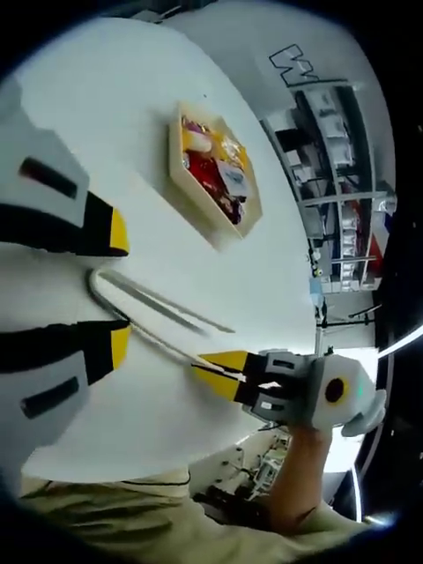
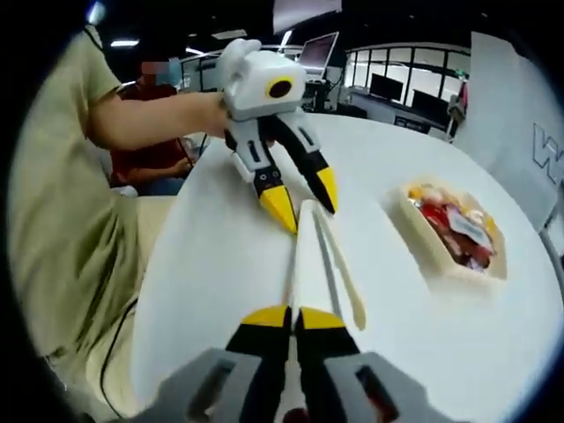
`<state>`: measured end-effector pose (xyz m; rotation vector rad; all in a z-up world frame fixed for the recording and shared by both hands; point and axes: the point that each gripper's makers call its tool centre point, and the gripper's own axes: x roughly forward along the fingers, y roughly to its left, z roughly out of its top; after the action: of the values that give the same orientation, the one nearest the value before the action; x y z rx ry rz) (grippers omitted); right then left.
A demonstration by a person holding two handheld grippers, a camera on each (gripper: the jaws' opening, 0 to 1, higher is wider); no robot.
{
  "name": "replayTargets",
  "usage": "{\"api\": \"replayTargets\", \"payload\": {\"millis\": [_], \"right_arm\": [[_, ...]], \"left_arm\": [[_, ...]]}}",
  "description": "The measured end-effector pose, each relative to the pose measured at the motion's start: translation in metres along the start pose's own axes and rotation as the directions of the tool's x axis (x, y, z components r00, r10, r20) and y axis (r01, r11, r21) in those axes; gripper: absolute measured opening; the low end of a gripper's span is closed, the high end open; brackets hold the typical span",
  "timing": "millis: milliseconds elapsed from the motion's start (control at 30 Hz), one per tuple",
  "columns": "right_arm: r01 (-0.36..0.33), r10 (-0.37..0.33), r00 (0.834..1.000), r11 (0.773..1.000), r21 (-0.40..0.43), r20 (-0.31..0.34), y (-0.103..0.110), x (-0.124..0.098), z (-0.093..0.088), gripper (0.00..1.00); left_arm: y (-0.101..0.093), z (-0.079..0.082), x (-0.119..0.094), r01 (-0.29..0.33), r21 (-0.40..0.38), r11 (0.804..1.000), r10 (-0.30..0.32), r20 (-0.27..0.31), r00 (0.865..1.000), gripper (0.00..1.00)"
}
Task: Place the target food into the container with the food tongs after gripping and lifting it, then release it inside without dropping or visibly crushing the food.
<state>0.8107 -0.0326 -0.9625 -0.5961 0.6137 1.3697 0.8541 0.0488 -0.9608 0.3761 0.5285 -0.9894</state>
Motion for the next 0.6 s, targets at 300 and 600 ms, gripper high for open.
{"api": "replayTargets", "payload": {"millis": [300,600], "right_arm": [[0.006,-0.006,1.000,1.000,0.006,0.003,-0.0017,0.0028,-0.0035,0.00],[0.006,-0.006,1.000,1.000,0.009,0.011,-0.0015,0.0030,-0.0040,0.00]], "left_arm": [[-0.0019,-0.0008,-0.0011,0.002,0.002,1.000,-0.002,-0.001,1.000,0.25],[-0.0033,-0.0012,-0.0020,0.003,0.007,1.000,-0.003,0.000,1.000,0.23]]}}
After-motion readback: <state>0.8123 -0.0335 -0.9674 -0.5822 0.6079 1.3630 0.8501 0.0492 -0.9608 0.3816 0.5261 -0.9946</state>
